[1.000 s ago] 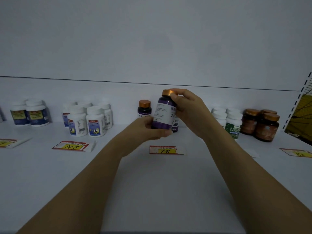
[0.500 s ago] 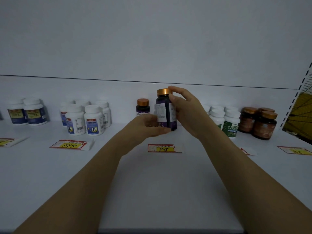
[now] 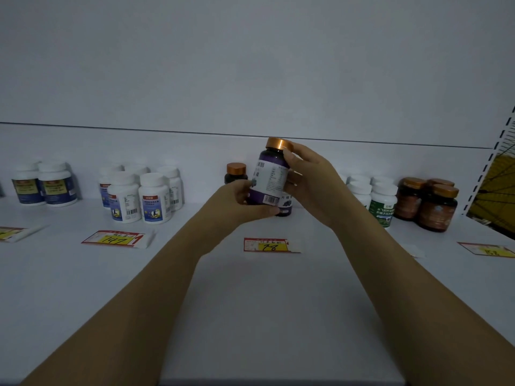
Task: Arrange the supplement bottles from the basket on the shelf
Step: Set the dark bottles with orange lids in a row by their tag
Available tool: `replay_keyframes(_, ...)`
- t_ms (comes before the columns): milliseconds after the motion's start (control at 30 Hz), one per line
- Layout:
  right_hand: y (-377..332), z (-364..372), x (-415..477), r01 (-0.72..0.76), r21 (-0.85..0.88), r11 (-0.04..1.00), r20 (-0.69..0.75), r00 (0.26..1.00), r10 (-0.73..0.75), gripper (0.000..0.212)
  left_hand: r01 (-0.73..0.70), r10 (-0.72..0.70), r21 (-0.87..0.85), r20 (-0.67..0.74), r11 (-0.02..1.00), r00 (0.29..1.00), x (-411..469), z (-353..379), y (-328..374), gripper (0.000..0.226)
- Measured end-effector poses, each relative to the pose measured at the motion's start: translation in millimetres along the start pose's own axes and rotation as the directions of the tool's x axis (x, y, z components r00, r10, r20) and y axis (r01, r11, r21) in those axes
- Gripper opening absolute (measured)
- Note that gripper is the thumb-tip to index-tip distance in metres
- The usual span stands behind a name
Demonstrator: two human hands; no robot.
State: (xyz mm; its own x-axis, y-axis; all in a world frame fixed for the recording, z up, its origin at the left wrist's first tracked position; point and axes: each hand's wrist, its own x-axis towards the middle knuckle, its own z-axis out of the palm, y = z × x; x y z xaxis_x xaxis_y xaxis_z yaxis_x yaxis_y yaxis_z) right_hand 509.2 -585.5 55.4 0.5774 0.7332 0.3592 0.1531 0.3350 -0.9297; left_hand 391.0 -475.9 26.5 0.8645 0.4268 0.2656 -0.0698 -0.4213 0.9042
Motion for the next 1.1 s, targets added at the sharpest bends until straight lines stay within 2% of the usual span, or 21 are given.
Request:
replay_keyframes(100,1.2,5.3,0.3,-0.009,-0.106,0.994,0.043,0.999,0.014,0.040,-0.034,0.041,0.107,-0.067,0.994,0.997,-1.9,2.9,-0.3,0.056)
replay_keyframes(200,2.3,11.1,-0.6,0.015,-0.204,0.979,0.014,1.000,-0.013,0.040,-0.050,0.071,0.175,-0.119,0.983,0.990,-1.5,5.0,-1.7,0.065)
replay_keyframes(367,2.1,2.1,0.6,0.025,-0.151,0.988,-0.069,0.997,-0.035,0.041,-0.006,0.008,0.092,-0.024,0.996,1.000,-1.4,1.8,-0.9,0.059)
replay_keyframes(733,2.5,-0.3,2.2,-0.108,-0.100,0.989,-0.026,0.994,0.106,0.039,0.021,-0.019,0.074,-0.019,0.997,1.000,0.1,0.9,-1.9,0.057)
replay_keyframes(900,-3.0,0.7,-1.7,-0.120,-0.087,0.989,0.003,0.993,0.120,0.023,0.007,-0.007,0.064,0.009,0.998,1.000,-1.9,0.8,-0.4,0.055)
replay_keyframes(1000,-7.1,2.8,-5.9,-0.049,-0.198,0.979,0.007,0.999,0.052,0.022,-0.044,0.046,0.130,-0.015,0.991,0.999,-1.9,2.6,0.0,0.054)
replay_keyframes(1100,-13.4,10.4,-11.5,0.168,-0.349,0.922,0.083,0.986,-0.148,0.034,-0.162,0.189,0.217,-0.110,0.963,0.976,2.7,-0.4,-3.5,0.056)
